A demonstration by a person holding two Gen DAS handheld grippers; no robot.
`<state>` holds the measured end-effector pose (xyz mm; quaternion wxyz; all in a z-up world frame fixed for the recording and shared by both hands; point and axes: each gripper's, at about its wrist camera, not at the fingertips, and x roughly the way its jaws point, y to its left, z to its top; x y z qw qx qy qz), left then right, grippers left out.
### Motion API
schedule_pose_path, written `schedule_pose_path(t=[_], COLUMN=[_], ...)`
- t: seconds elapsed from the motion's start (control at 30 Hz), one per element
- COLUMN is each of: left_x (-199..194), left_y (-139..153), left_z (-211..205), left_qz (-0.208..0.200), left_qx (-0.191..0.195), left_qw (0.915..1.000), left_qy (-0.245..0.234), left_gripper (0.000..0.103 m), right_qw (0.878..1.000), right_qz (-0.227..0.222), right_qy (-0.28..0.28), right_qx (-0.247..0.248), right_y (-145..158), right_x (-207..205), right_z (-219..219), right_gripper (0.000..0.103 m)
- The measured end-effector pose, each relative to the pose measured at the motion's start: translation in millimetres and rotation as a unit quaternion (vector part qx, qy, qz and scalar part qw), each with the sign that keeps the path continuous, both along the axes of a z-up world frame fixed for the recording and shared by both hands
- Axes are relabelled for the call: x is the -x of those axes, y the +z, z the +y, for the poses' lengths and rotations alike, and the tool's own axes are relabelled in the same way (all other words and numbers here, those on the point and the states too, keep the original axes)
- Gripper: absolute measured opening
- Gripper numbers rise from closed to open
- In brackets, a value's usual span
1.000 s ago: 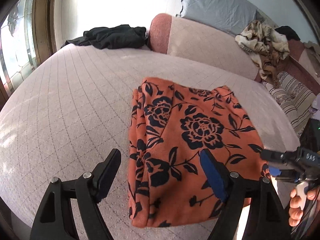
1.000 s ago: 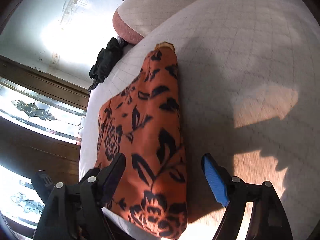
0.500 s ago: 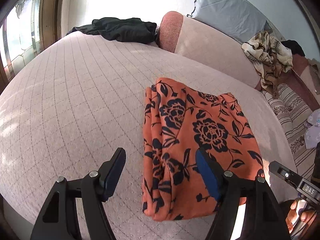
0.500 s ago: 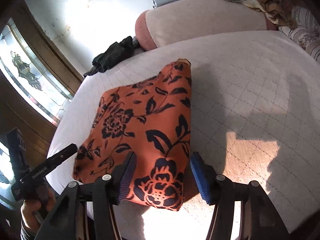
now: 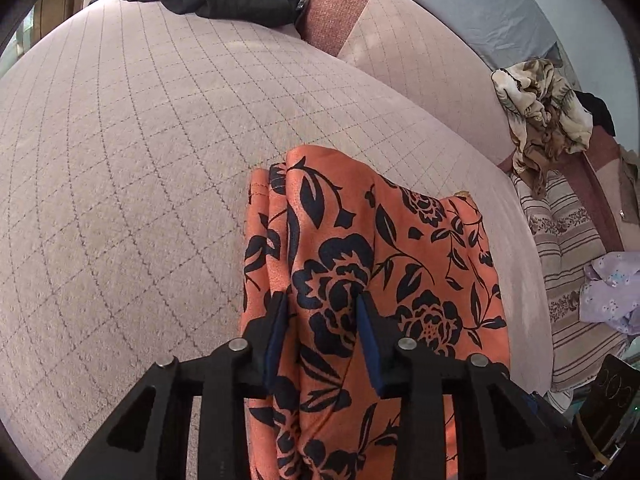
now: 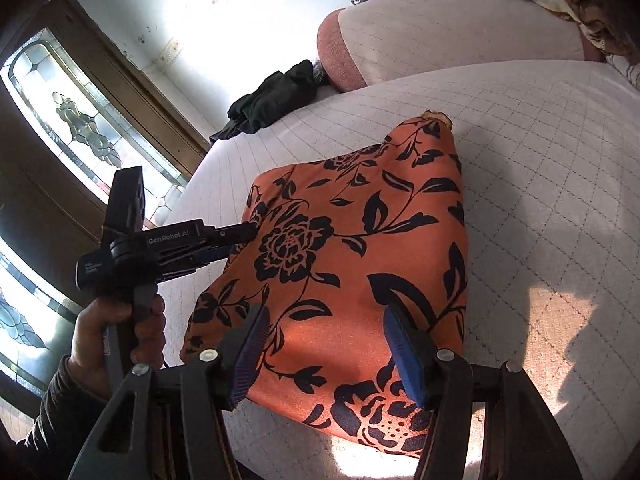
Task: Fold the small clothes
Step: 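Grasp the folded blouse edge with the left gripper and lift it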
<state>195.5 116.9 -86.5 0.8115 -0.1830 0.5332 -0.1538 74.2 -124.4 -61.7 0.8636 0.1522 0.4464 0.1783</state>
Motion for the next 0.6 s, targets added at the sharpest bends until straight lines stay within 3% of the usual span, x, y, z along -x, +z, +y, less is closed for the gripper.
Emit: schedule_pose_path(t=[0.07, 0.17, 0.3, 0.4, 0.5, 0.6], left_x=[-0.3, 1.2, 10.9, 5.0, 6.4, 9.6], left_y=[-0.2, 1.7, 16.6, -12.9, -11.7, -1.8], left_z=[-1.2, 0.1, 6.9, 5.2, 11.2, 4.8], left_qz=[-0.005, -0.013, -0.051, -0.020, -0.024, -0.033], left_qx=[-0.004, -0.013, -0.034, -0.054, -0.041, -0.060], left_qw=[1.0000, 0.9998, 0.9980, 0.9983, 0.9987, 0.9976], left_qy=[-0.003, -0.003, 0.013, 0.006, 0.017, 0.008], left_gripper=[0.016, 0.009, 0.005, 0.006, 0.006, 0.006], right_qw=[1.000, 1.000, 1.000, 1.000, 1.000, 1.000], right_qz=[-0.002, -0.001, 0.001, 0.002, 0.005, -0.012], right_qy=[0.004, 0.007, 0.008, 0.010, 0.011, 0.009], right_qx=[0.001, 0.001, -0.001, 0.003, -0.006, -0.018], right_y=[0.5, -2.0, -1.7, -2.3, 3.5, 16.5], right_x=[0.0, -1.4, -2.6, -5.5, -10.6, -13.2], right_z=[-0.5, 0.0, -0.3, 1.3, 1.1, -0.9], right_gripper=[0.063, 0.063, 0.063, 0.063, 0.063, 0.076])
